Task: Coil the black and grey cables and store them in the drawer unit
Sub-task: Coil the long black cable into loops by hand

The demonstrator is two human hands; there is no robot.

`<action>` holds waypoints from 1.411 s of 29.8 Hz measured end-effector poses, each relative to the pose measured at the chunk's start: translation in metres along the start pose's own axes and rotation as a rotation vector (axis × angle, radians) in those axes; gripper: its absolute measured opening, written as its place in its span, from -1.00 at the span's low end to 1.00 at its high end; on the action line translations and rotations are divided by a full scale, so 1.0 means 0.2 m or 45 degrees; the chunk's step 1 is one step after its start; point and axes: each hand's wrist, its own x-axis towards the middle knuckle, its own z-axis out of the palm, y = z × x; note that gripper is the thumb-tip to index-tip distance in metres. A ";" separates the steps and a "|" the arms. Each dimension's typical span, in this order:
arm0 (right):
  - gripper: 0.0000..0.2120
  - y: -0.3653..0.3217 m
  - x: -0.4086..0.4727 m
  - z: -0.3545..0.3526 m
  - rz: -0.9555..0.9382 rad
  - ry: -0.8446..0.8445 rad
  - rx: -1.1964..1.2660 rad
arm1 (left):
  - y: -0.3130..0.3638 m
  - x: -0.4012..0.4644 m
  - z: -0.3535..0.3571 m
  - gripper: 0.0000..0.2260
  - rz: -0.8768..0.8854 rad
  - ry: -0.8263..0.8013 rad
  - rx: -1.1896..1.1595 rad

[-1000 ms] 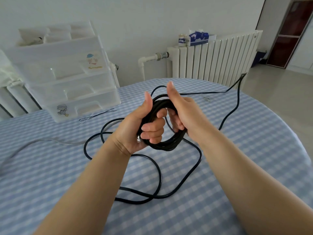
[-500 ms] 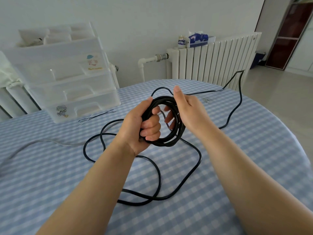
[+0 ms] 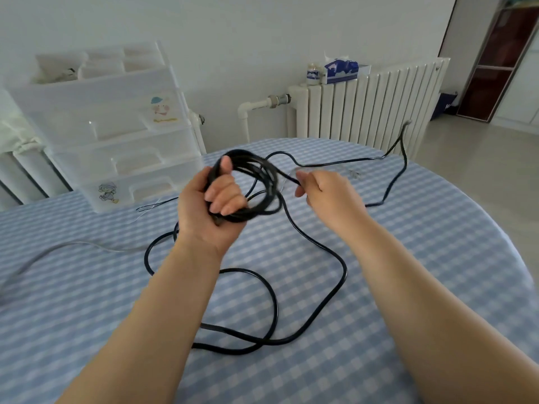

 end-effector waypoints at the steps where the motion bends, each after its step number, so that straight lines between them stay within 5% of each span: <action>1: -0.60 0.01 0.00 0.00 0.017 -0.029 -0.086 | 0.02 0.00 -0.01 -0.72 0.071 0.096 -0.062; 8: -0.78 0.02 -0.04 0.07 -0.052 -0.279 -0.647 | 0.11 0.01 -0.02 -0.74 0.485 0.513 -0.189; 14: -0.85 -0.05 -0.08 0.05 -0.106 -0.366 -0.692 | 0.23 -0.01 -0.04 -0.79 0.707 0.669 -0.116; 22: -0.70 -0.21 -0.19 0.13 -0.365 -0.606 -0.884 | 0.15 0.01 -0.03 -0.75 0.768 0.772 0.504; 29: -0.65 -0.24 -0.21 0.13 -0.614 -0.508 -0.833 | 0.04 0.03 -0.04 -0.65 0.851 0.592 1.216; 38: -0.66 -0.25 -0.22 0.11 -0.797 -0.336 -0.722 | -0.05 0.04 -0.07 -0.68 0.519 0.418 2.275; 42: -0.66 -0.25 -0.20 0.05 -0.721 -0.252 -0.586 | -0.05 0.01 -0.04 -0.59 0.118 0.190 2.237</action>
